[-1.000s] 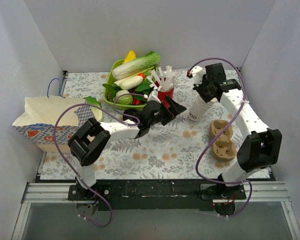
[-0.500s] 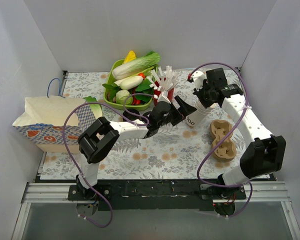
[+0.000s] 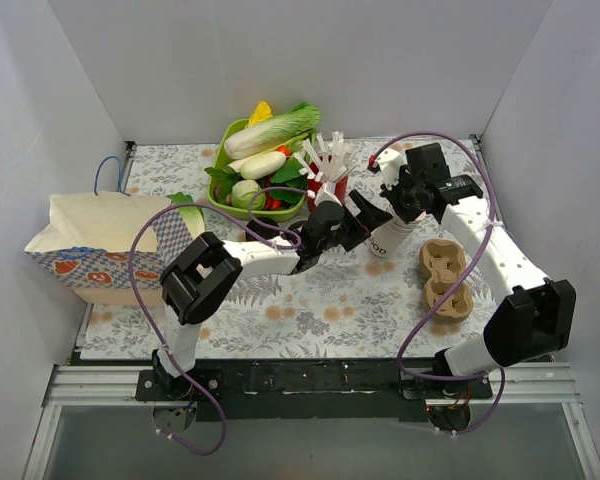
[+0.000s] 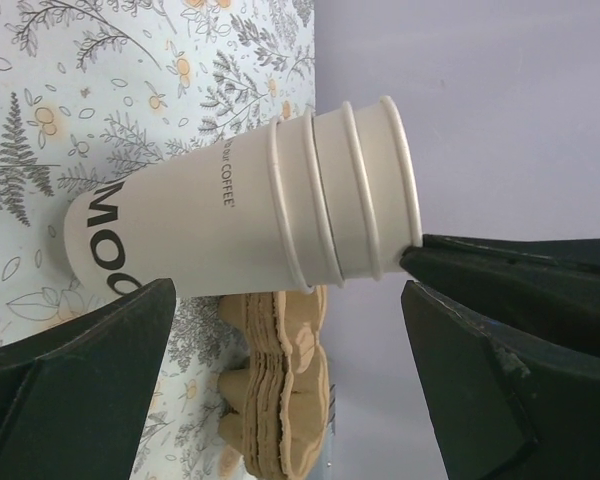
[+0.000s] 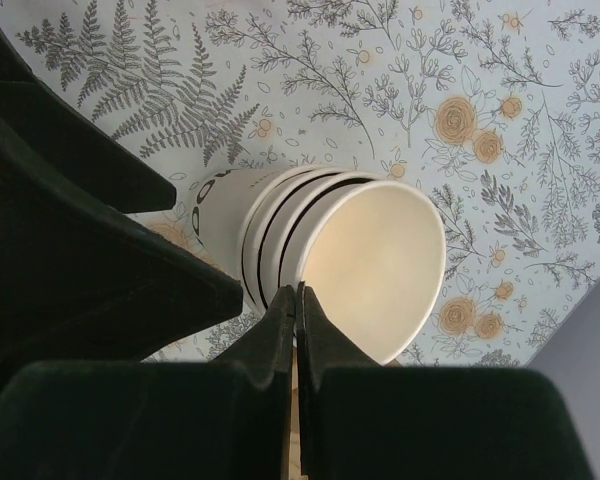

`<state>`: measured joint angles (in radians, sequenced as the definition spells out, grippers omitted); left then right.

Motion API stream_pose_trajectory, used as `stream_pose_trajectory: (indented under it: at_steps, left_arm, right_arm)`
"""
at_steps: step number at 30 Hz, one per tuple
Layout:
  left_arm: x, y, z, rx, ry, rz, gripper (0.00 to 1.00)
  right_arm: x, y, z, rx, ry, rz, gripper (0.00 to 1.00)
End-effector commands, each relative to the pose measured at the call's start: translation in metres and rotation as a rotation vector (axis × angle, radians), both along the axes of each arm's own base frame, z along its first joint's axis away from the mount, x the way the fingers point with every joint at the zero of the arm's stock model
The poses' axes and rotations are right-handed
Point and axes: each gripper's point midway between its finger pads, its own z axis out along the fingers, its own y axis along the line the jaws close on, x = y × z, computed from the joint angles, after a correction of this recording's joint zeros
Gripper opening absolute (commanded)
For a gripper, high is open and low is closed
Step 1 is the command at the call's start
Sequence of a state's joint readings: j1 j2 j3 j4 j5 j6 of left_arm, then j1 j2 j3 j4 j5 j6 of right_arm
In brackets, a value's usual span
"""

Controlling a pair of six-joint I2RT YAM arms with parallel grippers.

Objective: Pack the takeout coffee

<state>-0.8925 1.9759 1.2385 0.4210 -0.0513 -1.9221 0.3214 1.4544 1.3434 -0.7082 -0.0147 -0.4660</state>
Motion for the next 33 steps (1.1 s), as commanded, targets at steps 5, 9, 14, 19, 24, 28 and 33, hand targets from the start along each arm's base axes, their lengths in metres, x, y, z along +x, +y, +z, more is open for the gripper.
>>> stream_pose_trajectory:
  at_steps: [5, 9, 14, 19, 24, 28, 33]
  left_arm:
    - [0.012, -0.007, -0.003, -0.002, 0.027, 0.044, 0.98]
    - [0.013, -0.006, -0.012, 0.015, 0.049, 0.056, 0.98]
    - [0.014, -0.006, -0.018, 0.027, 0.063, 0.059, 0.98]
    - [0.010, -0.009, 0.002, -0.004, 0.014, 0.024, 0.98]
    - [0.004, -0.005, 0.007, -0.003, 0.007, 0.007, 0.98]
    - [0.003, -0.002, 0.014, -0.013, -0.002, 0.014, 0.98]
    - [0.005, 0.000, 0.024, -0.030, -0.015, 0.023, 0.98]
  right_arm:
    - [-0.015, 0.003, 0.005, 0.025, 0.006, 0.012, 0.01]
    - [-0.017, 0.004, 0.005, 0.032, 0.008, 0.014, 0.01]
    - [-0.018, 0.004, 0.005, 0.031, 0.009, 0.019, 0.01]
    - [-0.015, 0.001, 0.004, 0.014, -0.004, 0.006, 0.01]
    - [-0.010, 0.000, 0.006, 0.005, -0.017, -0.001, 0.01]
    - [-0.009, 0.000, 0.005, 0.003, -0.013, -0.001, 0.01]
    - [-0.009, 0.000, 0.005, 0.002, -0.012, 0.000, 0.01]
